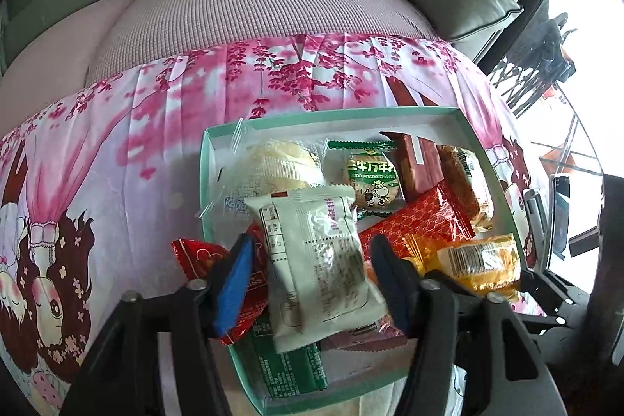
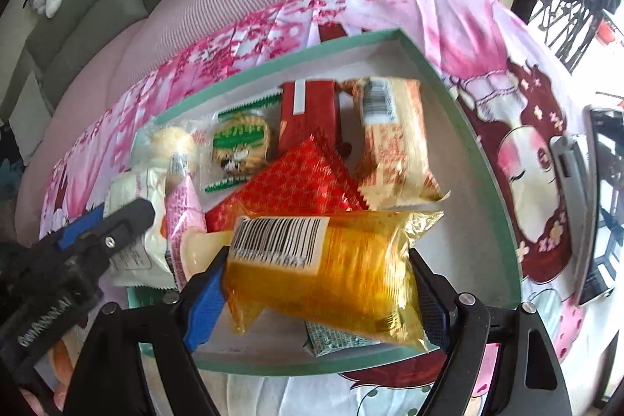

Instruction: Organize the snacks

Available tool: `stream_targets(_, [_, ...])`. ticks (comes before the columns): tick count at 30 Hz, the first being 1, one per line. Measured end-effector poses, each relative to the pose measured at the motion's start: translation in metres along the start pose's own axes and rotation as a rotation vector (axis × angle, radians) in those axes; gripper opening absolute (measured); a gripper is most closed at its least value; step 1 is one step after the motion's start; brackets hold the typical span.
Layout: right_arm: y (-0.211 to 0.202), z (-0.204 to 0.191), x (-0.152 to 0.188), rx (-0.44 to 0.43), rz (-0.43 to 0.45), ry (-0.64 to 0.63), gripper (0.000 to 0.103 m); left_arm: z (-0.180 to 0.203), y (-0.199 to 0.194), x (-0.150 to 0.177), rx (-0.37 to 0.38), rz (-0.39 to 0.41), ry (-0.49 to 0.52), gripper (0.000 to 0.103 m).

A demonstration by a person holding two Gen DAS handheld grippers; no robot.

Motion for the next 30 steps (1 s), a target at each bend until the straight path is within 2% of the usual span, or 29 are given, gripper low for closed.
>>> stream_targets(4, [-0.001, -0.002, 0.002, 0.01, 0.009, -0.02, 0.093, -0.004, -0.007, 0.0, 0.003, 0.008, -0.026, 0.071])
stream_targets(6, [-0.002, -0.005, 0.004, 0.001, 0.021, -0.03, 0.103, -0.007, -0.013, 0.002, 0.006, 0.014, -0.041, 0.073])
stream_targets(9, [-0.005, -0.009, 0.007, 0.003, 0.032, -0.049, 0.103, -0.013, -0.02, 0.007, -0.001, 0.023, -0.057, 0.083])
stream_targets(14, [-0.013, -0.016, 0.013, 0.031, 0.076, -0.072, 0.103, -0.032, -0.032, 0.024, -0.051, 0.046, -0.088, 0.084])
stream_targets(18, [-0.019, -0.019, 0.019, 0.067, 0.117, -0.074, 0.103, -0.057, -0.034, 0.041, -0.15, 0.045, -0.122, 0.084])
stream_targets(21, [-0.021, -0.02, 0.023, 0.107, 0.147, -0.082, 0.103, -0.072, -0.036, 0.053, -0.197, 0.04, -0.141, 0.084])
stream_targets(25, [-0.021, -0.013, 0.022, 0.148, 0.179, -0.06, 0.103, -0.086, -0.036, 0.069, -0.236, 0.026, -0.156, 0.084])
stream_targets(30, [-0.029, -0.011, 0.026, 0.157, 0.196, -0.04, 0.103, -0.1, -0.035, 0.089, -0.246, -0.004, -0.2, 0.084])
Point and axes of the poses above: each gripper's, at about its wrist camera, not at the fingertips, and y roughly the way its jaws point, z to its right, x to its underside, the point moved 3 cm from there along y, roughly the way its jaws point, and after that the axes turned 3 degrees about z, right-handed, at the moved point
